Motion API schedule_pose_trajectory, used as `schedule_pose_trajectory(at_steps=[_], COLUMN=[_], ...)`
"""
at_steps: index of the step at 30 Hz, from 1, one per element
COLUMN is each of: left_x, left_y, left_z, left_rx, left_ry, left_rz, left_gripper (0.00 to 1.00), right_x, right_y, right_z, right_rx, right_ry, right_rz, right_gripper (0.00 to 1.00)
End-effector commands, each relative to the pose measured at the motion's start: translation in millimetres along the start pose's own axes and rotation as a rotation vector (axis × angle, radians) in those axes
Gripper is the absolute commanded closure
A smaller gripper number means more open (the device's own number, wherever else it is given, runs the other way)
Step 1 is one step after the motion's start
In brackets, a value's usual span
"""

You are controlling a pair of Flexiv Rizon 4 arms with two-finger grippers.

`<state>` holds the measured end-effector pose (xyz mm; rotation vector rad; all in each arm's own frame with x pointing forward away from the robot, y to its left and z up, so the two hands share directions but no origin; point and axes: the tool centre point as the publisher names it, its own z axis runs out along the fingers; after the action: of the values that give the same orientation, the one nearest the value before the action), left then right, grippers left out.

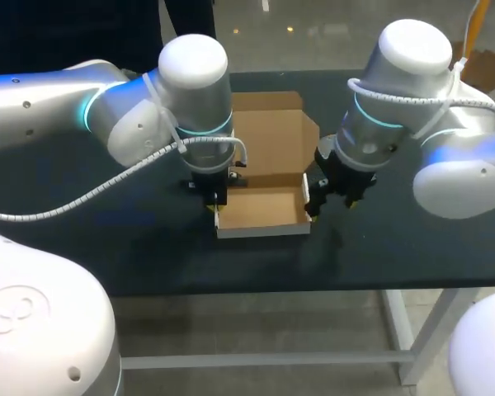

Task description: Assemble the packaging by folding the flat box into shape, placing the metal phone stand inside, and closing the box properly

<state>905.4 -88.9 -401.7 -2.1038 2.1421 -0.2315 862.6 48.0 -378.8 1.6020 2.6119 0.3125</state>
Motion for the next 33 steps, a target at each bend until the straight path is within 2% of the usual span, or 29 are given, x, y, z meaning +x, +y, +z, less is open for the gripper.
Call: schedule_pose_trajectory(at_steps=[1,6,9,11,17,29,33], left_x=[-2.2,-6.3,-9.1,-10.4,-13.6,-19.6,-21.2], left_y=[3.8,5.5,6.8,7.7,10.5,12.3,12.3], left_z=[-2,-2,-2,-2,-1,-1,-1], left_rx=[0.008,0.011,0.012,0.013,0.013,-0.027,-0.024], left_ry=[-0.008,-0.02,-0.024,-0.029,-0.053,-0.091,-0.121], left_rz=[0.006,0.016,0.02,0.024,0.032,0.076,0.081], left_gripper=[1.0,1.0,1.0,1.0,1.0,1.0,1.0], right_x=[-4,-11,-16,-18,-18,-9,-7], right_y=[-5,-13,-20,-24,-46,-77,-83], right_z=[-6,-17,-23,-29,-46,-61,-63], right_rx=[-0.022,-0.035,-0.046,-0.066,-0.175,-0.287,-0.306], right_ry=[0.084,0.173,0.199,0.194,0.188,0.178,0.179], right_rz=[-0.131,-0.324,-0.41,-0.417,-0.586,-0.75,-0.766], right_gripper=[0.0,0.0,0.0,0.0,0.0,0.0,0.0])
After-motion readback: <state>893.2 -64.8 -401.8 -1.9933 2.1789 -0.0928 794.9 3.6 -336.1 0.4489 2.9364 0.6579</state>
